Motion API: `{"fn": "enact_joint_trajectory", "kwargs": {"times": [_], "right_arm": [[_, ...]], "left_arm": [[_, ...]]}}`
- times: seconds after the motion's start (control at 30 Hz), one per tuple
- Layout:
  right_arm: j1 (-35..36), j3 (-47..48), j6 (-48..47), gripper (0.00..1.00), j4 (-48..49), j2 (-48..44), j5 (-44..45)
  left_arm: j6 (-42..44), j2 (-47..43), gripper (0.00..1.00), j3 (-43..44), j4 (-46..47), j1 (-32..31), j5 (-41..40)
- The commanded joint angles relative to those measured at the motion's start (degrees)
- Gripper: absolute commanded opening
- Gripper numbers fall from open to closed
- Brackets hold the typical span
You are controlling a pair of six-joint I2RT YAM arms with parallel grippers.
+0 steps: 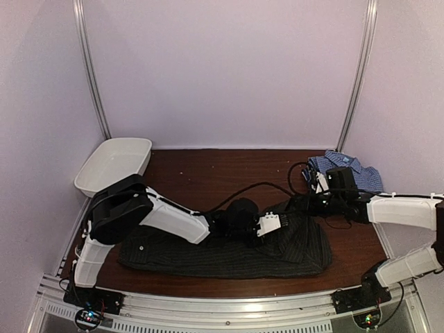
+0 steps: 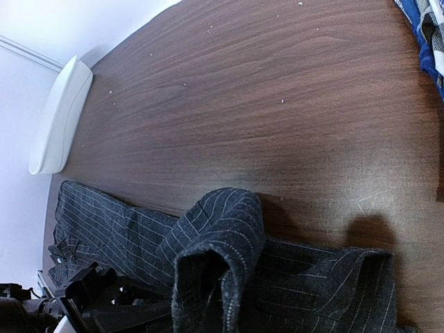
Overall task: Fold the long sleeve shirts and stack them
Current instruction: Pass from the right arm to the left
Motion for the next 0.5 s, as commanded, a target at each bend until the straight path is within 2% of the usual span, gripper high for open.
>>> {"fn": "enact_joint_trajectory", "kwargs": {"times": [0.0,0.1,0.3,0.47], "right_arm": [[-0.7,-1.1,0.0,0.00,1.4,-1.5,-0.7],[-1.0,-1.5,-0.2,0.00,1.4,-1.8,-0.7],[-1.4,-1.8,-0.2,0.00,1.5,-1.8,-0.8],[-1.5,-2.3,-0.3,0.00,1.7,-1.7,-0.9]], "left_arm": [[-1.5,-0.7,0.06,-1.6,5.5,-0.2,-2.3],[-3.4,-1.7,0.00,-3.0,7.5,-0.2,-4.4],[-11.0,-1.9,0.00,-4.0,8.6,0.2,-7.1],[-17.6,-2.6,0.00,-5.3,9.8,0.7,-5.9]]}}
